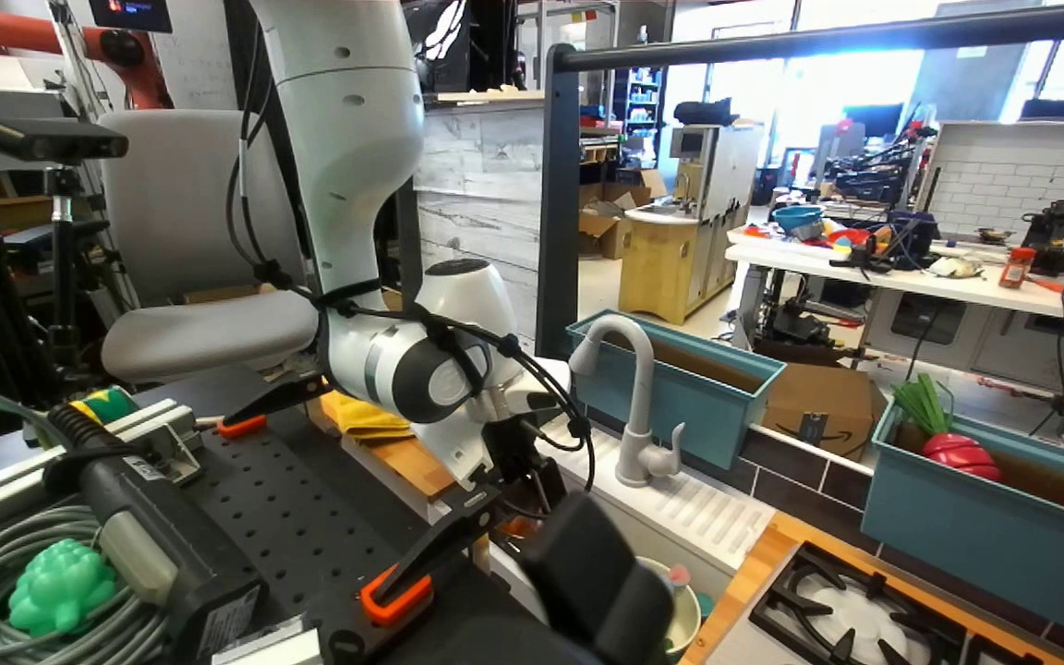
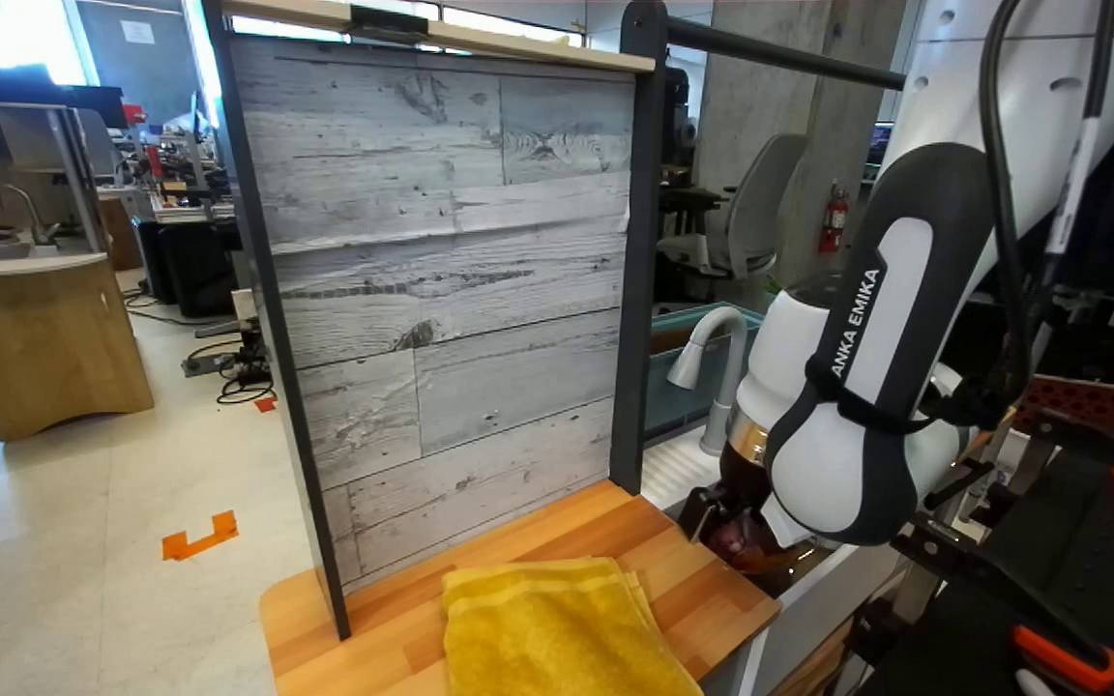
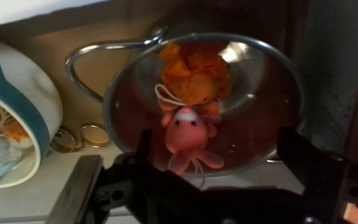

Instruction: Wipe the counter with the towel, then remove the plushies from the sink and put some of them on the counter and some on the stove

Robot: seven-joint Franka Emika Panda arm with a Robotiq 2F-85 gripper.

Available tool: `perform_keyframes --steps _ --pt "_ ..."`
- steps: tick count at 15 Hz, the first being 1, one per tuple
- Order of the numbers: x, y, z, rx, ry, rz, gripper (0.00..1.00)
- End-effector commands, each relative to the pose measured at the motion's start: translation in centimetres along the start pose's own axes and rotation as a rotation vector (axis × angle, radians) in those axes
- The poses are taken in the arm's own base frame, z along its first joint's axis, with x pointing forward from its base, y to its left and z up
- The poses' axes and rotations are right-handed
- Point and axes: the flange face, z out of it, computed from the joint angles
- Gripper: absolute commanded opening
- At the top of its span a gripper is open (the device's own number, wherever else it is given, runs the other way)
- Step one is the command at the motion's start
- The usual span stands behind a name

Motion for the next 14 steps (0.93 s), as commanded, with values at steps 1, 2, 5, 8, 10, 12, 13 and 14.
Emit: perform_keyframes --steps 1,2,5,8,10,12,13,14 --pt "0.1 -0.4 1.6 0.027 0.052 -0.014 0.75" --pt "0.2 -0.3 1.7 0.027 0.067 -0.021 0.74" --pt "0.7 -0.3 1.3 0.036 0.089 -0.015 0.51" --pt "0.6 0.5 1.3 0.030 0.073 0.001 0.27" --pt "0.3 1.6 1.7 0.018 0.054 0.018 0.12" --pt "0.2 2.3 1.8 0.014 0.051 0.026 0.00" --pt "0.2 2.5 1.6 0.014 0.050 0.029 0.00" --pt "0.2 2.5 1.2 0.018 0.045 0.030 0.00"
